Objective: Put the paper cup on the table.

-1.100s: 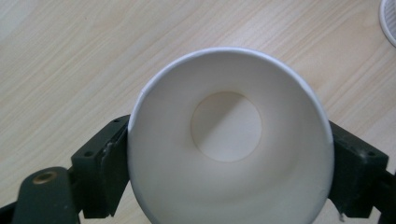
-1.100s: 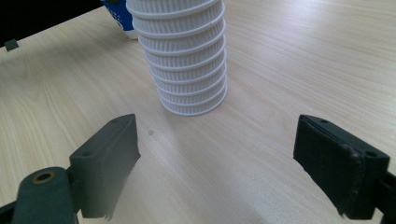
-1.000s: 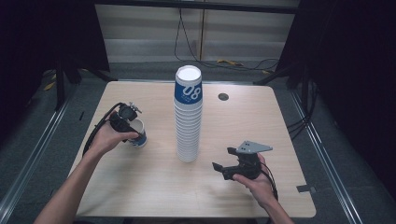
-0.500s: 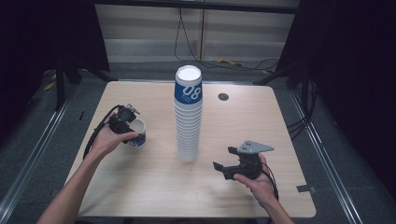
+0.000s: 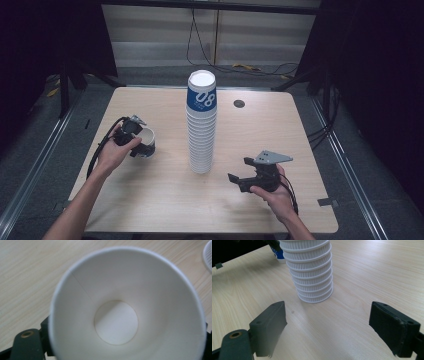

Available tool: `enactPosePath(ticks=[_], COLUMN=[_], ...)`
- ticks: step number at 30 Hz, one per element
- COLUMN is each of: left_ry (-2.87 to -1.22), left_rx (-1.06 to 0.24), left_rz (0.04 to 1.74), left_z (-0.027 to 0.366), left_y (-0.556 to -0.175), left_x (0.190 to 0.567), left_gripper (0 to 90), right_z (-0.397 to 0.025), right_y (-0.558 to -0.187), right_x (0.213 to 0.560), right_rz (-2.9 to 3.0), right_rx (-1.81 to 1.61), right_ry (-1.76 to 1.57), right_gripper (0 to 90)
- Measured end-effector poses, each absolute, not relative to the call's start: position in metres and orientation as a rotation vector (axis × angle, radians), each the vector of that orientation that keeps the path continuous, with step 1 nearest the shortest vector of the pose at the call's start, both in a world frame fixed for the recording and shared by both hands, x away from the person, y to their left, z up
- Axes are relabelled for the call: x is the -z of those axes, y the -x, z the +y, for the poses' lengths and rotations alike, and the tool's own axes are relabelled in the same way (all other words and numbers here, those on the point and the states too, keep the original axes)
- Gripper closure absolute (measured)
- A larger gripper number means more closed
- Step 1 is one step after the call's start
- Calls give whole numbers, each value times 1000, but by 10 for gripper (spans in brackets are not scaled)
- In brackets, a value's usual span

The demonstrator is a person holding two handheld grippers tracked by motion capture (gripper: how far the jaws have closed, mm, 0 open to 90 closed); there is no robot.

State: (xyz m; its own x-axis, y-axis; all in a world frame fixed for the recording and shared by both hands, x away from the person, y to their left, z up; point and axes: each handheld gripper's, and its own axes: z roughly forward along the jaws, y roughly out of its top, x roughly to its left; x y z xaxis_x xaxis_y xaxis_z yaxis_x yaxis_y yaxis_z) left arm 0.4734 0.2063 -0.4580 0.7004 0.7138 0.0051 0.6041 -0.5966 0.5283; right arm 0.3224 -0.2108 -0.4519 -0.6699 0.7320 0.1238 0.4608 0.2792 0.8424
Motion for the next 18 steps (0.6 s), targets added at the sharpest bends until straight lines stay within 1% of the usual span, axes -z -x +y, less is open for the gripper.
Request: enactPosePath(ticks=[3, 9, 14, 16, 18], left_ry=[-2416, -2413, -2344, -2323, -2316], left_rx=[-322, -306, -274, -286, -277], left_rz=[1009, 1019, 1042, 1055, 1036], left_z=[208, 214, 224, 225, 226], left_y=[-472, -468, -463, -459, -456], left_x=[462, 465, 470, 472, 472], left_gripper=[163, 163, 160, 163, 159], right_z=[-211, -211, -212, -212, -212], right_y=[-323, -323, -323, -324, -324], right_x=[453, 453, 452, 452, 453], right_rz=[2269, 2270, 2250, 2245, 2244], right_rx=[-1339, -1337, -1335, -1335, -1333], right_ry=[-1096, -1104, -1114, -1117, -1119], right_gripper=[142, 142, 142, 142, 142])
